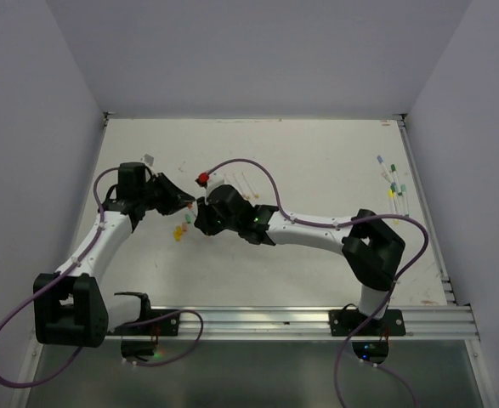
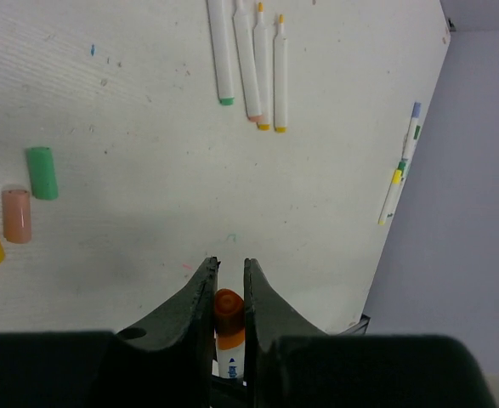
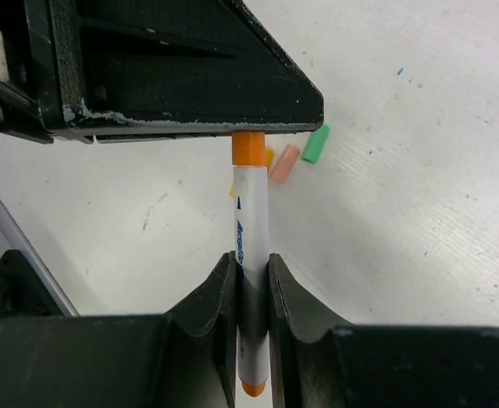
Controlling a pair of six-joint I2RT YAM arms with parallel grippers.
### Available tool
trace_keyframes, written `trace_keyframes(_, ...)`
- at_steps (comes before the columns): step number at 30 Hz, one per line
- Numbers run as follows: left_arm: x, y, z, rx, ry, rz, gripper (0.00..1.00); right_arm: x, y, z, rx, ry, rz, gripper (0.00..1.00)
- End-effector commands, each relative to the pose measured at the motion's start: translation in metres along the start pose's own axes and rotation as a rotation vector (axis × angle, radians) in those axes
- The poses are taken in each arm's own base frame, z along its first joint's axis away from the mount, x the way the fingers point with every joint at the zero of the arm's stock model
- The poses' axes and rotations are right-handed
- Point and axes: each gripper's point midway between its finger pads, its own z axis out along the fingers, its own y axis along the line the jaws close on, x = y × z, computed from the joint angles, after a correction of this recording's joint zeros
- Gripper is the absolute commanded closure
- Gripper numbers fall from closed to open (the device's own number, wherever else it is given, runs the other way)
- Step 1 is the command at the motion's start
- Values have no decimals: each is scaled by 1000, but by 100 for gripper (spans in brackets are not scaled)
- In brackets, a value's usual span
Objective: Open the pen caps
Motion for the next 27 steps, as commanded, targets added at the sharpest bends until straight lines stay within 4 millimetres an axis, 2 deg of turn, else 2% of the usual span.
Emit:
trace_keyframes(1,-104,-37,-23,28,-412,42,100,63,-38,-26,158,228,-101,100)
trace_keyframes(3,-97,-40,-28,46,-395,58,100,62,-26,-23,92,229,-95,100)
trace_keyframes(5,-89,-55,-36,135,-387,136,100,59,-17,-21,56,234,-97,100)
trace_keyframes(7,-69,-63,-31,197,-276,213,100,60,-12,-18,25,246,-91,100)
trace_keyframes(8,-63,-63,-30,210,-239,232,69,57,-16,-17,31,241,-83,100)
trace_keyframes(9,-57,-62,-29,219,-213,246,54,57,-12,-18,2,249,-71,100)
trace_keyframes(11,-48,-61,-35,230,-205,277,33,56,-13,-19,-23,247,-49,100)
trace_keyframes(13,-43,-55,-42,215,-224,294,22,57,-12,-19,-43,256,-50,100)
trace_keyframes(14,-42,-50,-44,195,-230,299,12,55,-13,-19,-44,253,-50,100)
trace_keyframes(16,-42,-44,-47,162,-239,319,9,53,-10,-22,-56,248,-51,100)
trace_keyframes(21,-28,-36,-43,167,-184,307,10,43,-5,-22,-69,221,-40,100)
trace_keyframes(27,-10,-29,-37,205,-135,262,19,10,-7,-27,-61,133,-10,100)
